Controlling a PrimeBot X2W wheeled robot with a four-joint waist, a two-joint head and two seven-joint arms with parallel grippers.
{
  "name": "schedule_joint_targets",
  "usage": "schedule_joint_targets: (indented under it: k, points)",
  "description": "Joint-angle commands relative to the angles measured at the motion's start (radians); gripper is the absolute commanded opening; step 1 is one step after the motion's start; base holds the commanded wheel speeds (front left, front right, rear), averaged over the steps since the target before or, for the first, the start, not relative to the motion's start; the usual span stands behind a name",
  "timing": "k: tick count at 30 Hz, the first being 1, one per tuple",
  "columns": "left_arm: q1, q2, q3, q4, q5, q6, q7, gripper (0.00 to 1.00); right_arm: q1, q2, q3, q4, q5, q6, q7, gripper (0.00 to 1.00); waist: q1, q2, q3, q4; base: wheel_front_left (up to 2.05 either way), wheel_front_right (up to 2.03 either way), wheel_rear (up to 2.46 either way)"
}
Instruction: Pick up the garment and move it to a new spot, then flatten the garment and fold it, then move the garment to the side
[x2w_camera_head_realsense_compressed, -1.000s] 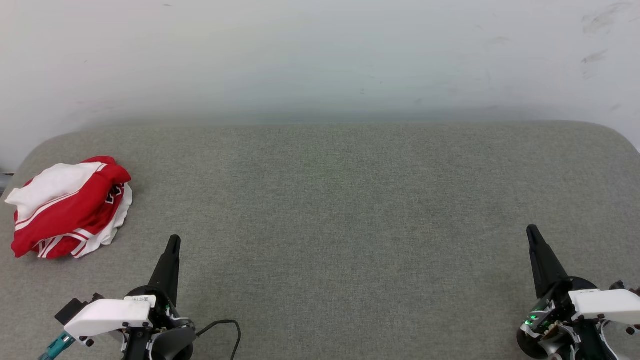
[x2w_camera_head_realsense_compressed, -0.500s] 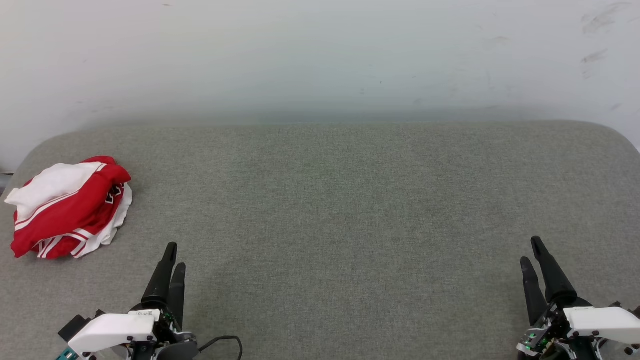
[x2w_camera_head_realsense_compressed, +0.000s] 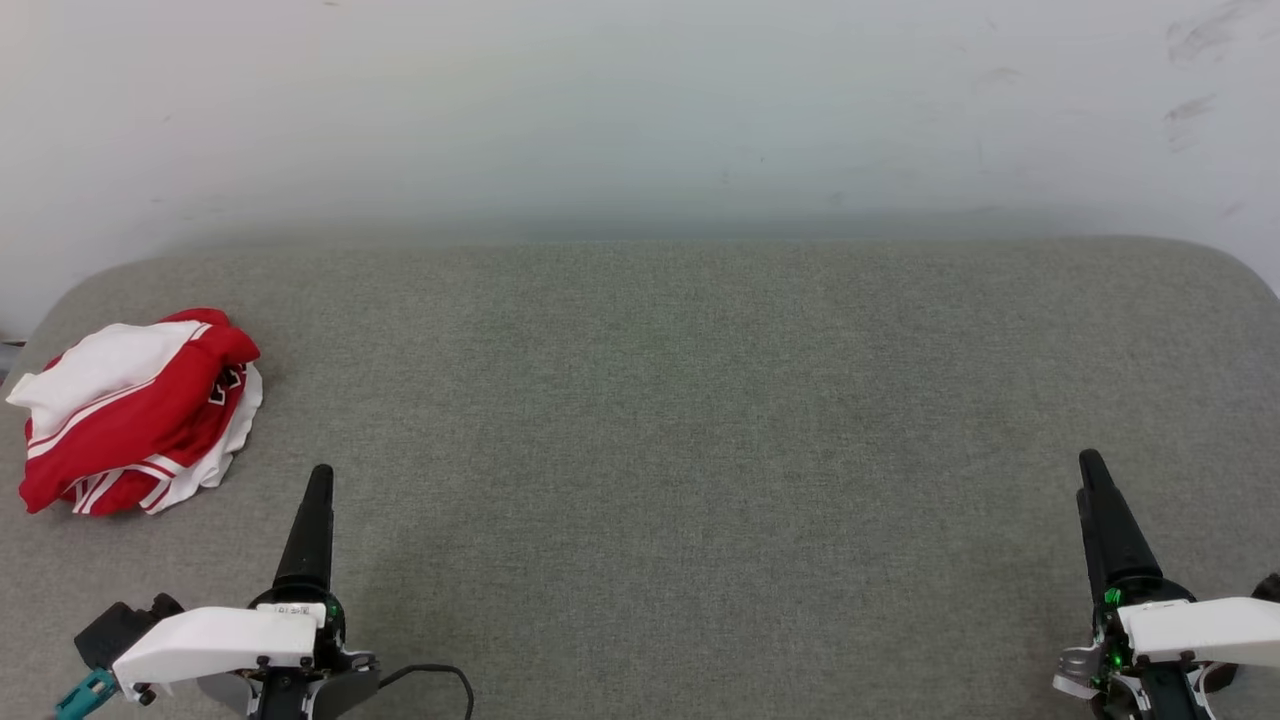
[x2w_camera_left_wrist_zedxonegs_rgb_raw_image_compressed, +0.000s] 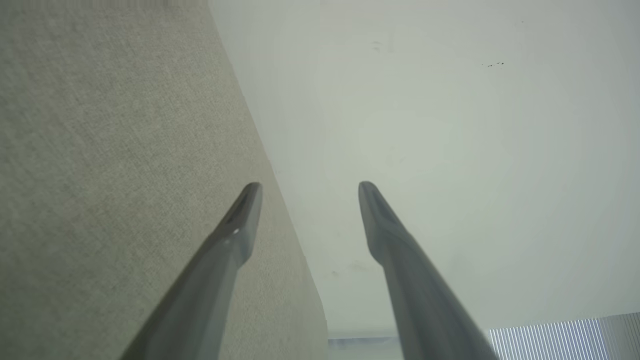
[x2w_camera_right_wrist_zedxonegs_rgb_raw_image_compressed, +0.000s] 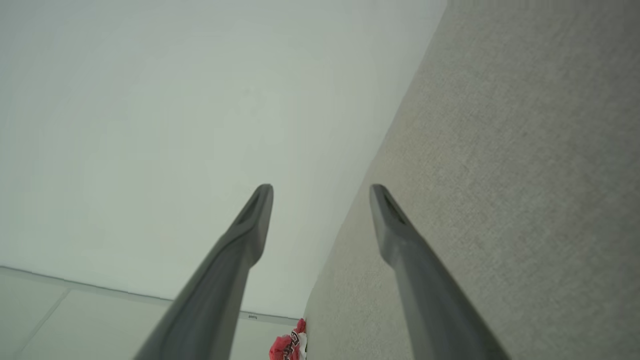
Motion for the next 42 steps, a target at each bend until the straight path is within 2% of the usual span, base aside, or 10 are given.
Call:
schedule_joint_targets:
  k: [1,12,25,42]
  points:
    - [-0.011,0.002,-0.005,-0.034,0.045,0.008,-0.011,1.0,-0.005,0.0,-0.004,-0.034,-0.05,0.0,-0.012,1.0,-0.0001,-0.0001,0.001,0.001,0.0,0.0,0.0]
    - [0.005,0.002,-0.049,-0.102,0.299,0.078,-0.056,1.0,0.009,0.0,0.014,-0.109,-0.293,0.0,-0.056,1.0,-0.0001,-0.0001,0.007,0.005,0.0,0.0,0.0]
    - [0.027,0.002,-0.094,-0.114,0.544,0.138,-0.102,1.0,0.039,0.001,0.039,-0.135,-0.538,0.0,-0.102,1.0,-0.0001,-0.0001,0.008,0.009,0.0,0.0,0.0]
    - [0.049,0.002,-0.129,-0.135,0.794,0.181,-0.153,1.0,0.063,0.001,0.063,-0.15,-0.797,0.0,-0.154,1.0,-0.0001,-0.0001,0.007,0.014,0.0,0.0,0.0]
